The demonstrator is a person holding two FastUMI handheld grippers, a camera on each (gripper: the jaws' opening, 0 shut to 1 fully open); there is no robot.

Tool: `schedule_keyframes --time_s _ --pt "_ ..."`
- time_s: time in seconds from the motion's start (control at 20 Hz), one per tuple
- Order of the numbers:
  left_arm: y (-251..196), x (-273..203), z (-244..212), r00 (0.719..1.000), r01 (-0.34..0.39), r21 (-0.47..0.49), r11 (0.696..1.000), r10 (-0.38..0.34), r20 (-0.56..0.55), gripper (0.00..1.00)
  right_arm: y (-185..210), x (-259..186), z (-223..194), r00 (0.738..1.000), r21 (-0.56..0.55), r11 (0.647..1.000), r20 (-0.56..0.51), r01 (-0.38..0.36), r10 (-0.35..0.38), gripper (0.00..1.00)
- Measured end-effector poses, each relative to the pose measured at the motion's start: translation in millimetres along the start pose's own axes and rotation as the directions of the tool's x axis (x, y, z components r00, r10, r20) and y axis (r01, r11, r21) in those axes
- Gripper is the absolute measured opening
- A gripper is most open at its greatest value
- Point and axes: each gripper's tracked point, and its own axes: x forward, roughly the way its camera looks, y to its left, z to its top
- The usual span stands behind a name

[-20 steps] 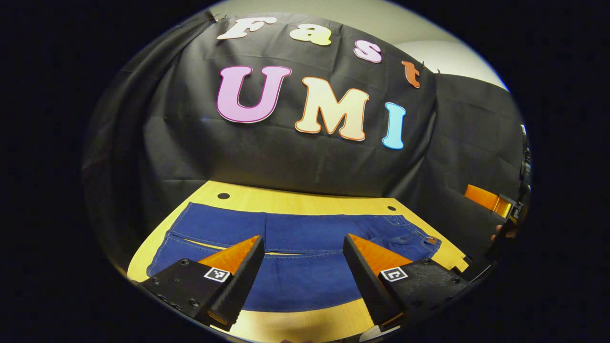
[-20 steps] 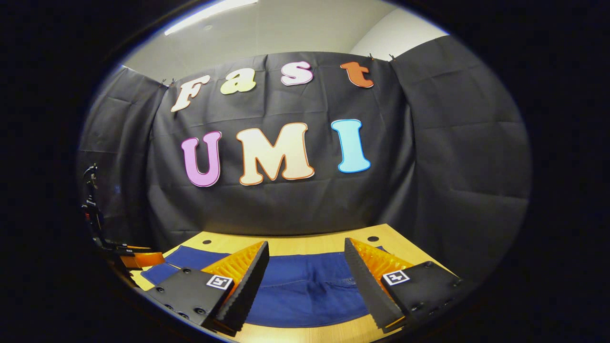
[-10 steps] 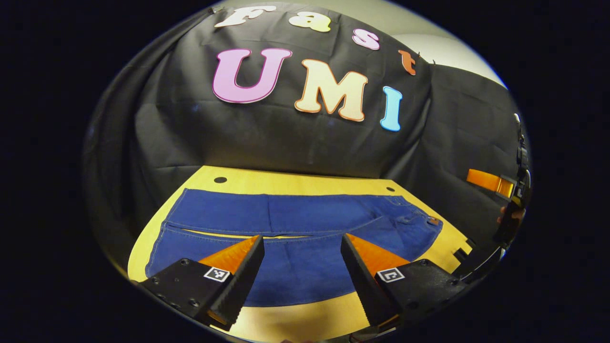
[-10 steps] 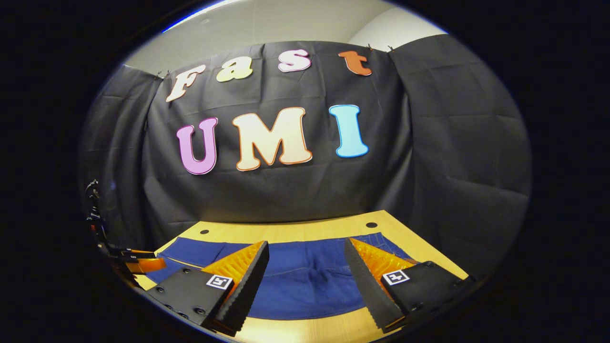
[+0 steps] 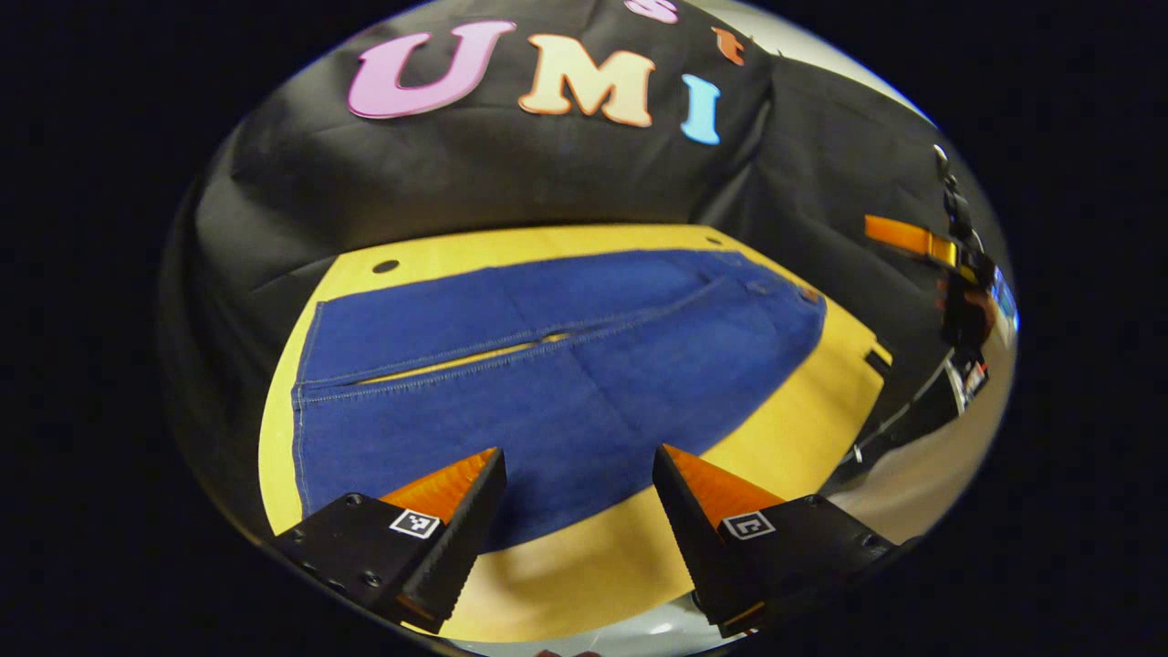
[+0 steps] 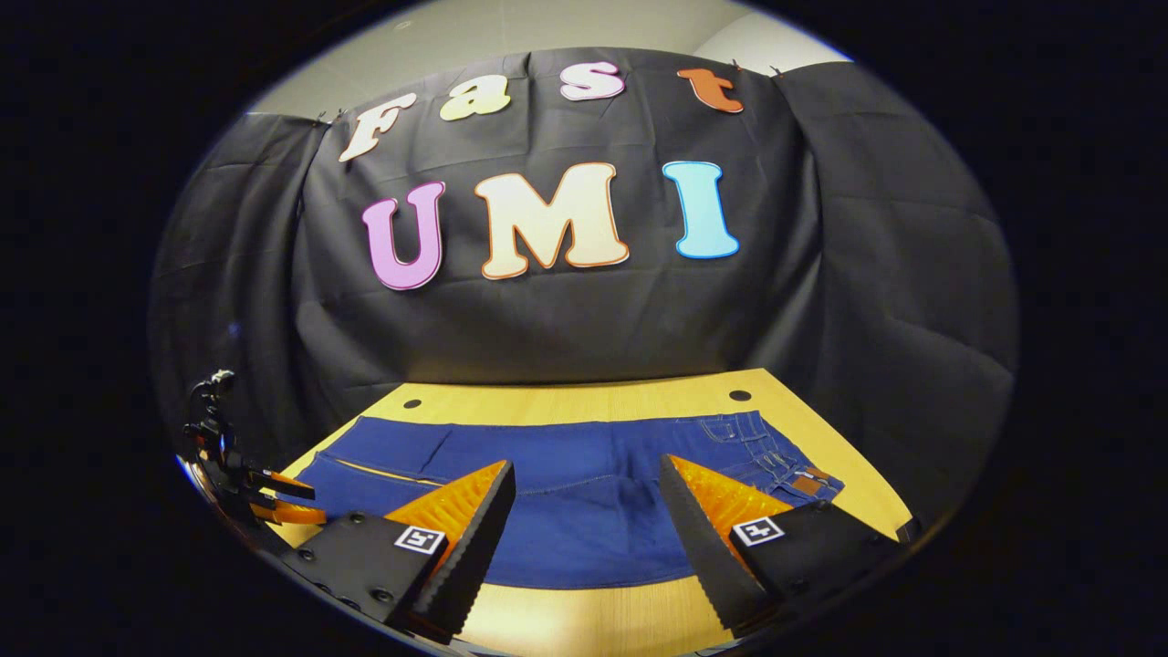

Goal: Grasp the waist and the cuffs of the jeans and fold them to make the two legs overlap; first hold the waist and fold one-third of the jeans toward the cuffs, then hold the cuffs and fold the remaining one-third in the same direction to finish folding.

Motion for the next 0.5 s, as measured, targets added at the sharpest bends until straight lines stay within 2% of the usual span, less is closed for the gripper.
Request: schedule_keyframes --time_s 0.1,0.2,0.3,0.45,0.5 --pt "14.0 -2.9 -24.4 0.995 0.028 0.1 0.995 -0.018 -0.1 0.96 0.3 -1.1 -6.2 1.0 0.009 1.0 -0.021 -0.009 0.01 0.98" --pt "28.7 -3.8 -40.5 0.983 0.06 0.156 0.986 -0.031 -0.184 0.94 -0.5 -1.7 -9.7 0.999 0.014 1.0 -0.039 -0.014 0.014 0.98" --pt "39.0 -0.7 -56.1 0.968 0.084 0.185 0.979 -0.036 -0.25 0.96 -2.9 -1.0 -11.1 0.999 0.007 1.0 -0.049 -0.009 0.009 0.94" --pt "50.8 3.3 -63.1 0.956 0.093 0.189 0.978 -0.034 -0.293 0.94 -7.4 -0.1 -13.7 0.998 -0.006 1.0 -0.061 0.003 -0.004 0.98" --pt "56.4 4.4 -62.2 0.955 0.088 0.205 0.975 -0.024 -0.295 0.94 -9.3 -0.4 -15.9 0.998 -0.01 1.0 -0.063 0.009 -0.01 0.94"
